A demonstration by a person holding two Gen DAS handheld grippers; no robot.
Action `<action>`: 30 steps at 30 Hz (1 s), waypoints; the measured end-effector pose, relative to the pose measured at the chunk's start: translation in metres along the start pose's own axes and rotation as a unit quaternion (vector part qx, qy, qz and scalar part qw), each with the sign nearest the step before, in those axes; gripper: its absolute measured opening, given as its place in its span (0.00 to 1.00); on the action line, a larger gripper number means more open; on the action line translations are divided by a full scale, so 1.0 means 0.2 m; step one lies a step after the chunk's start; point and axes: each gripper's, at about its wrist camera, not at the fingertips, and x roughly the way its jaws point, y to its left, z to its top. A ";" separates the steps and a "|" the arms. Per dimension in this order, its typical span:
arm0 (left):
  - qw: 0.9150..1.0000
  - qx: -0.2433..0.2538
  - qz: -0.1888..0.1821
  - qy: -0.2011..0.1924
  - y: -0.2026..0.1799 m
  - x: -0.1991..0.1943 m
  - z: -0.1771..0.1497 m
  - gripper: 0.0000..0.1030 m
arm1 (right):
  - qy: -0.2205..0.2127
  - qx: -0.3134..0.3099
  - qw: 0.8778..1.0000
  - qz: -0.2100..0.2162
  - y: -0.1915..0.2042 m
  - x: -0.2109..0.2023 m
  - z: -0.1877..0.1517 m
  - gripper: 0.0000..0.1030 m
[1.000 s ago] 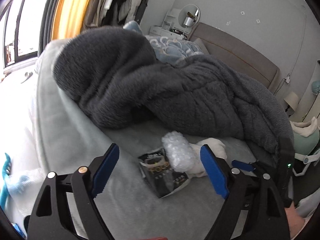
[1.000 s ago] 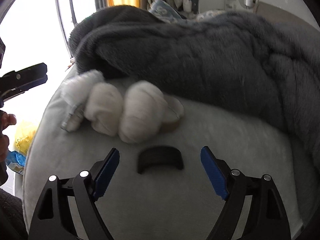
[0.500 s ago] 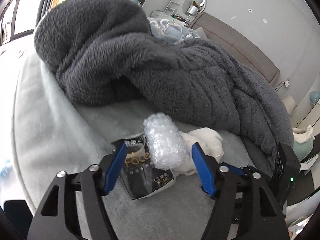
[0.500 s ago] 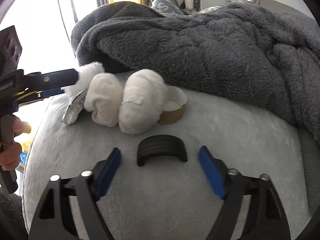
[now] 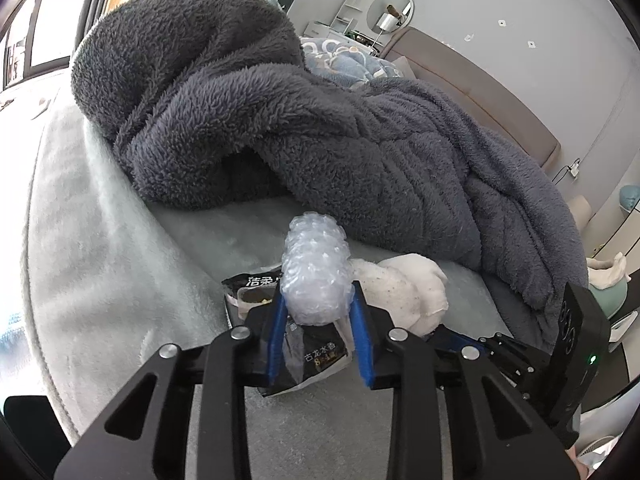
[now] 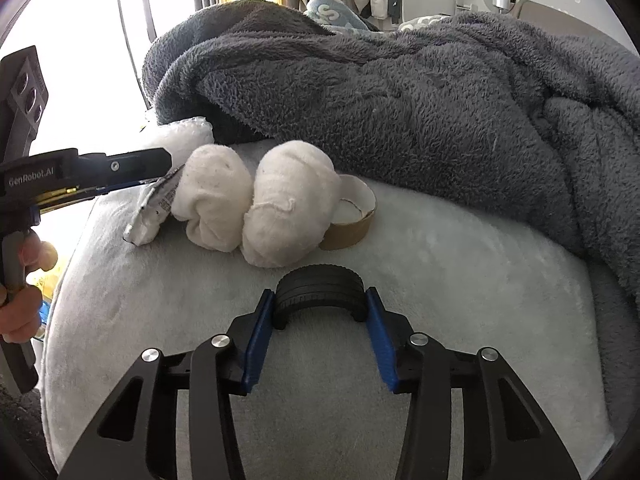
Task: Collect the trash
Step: 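Grasp the small bubble-wrap roll with the left tool while the right grasps another black C-shaped piece, then carry the bubble wrap and black piece in both tools to the bin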
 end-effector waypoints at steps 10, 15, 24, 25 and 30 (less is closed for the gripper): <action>0.998 0.050 0.027 -0.021 -0.02 -0.15 -0.01 0.30 | -0.026 0.001 1.000 0.014 0.09 -0.15 0.08 0.45; 0.997 0.062 0.044 -0.018 0.02 -0.22 -0.03 0.31 | -0.047 0.006 0.998 0.041 0.14 -0.19 0.15 0.45; 0.995 0.076 0.066 -0.015 0.07 -0.31 -0.14 0.30 | -0.072 -0.014 0.995 0.068 0.32 -0.27 0.23 0.45; 0.995 0.077 0.067 -0.014 0.07 -0.32 -0.15 0.30 | -0.073 -0.014 0.995 0.070 0.33 -0.27 0.24 0.45; 0.993 0.092 0.080 -0.006 0.10 -0.36 -0.19 0.30 | -0.071 -0.017 0.994 0.085 0.41 -0.23 0.28 0.45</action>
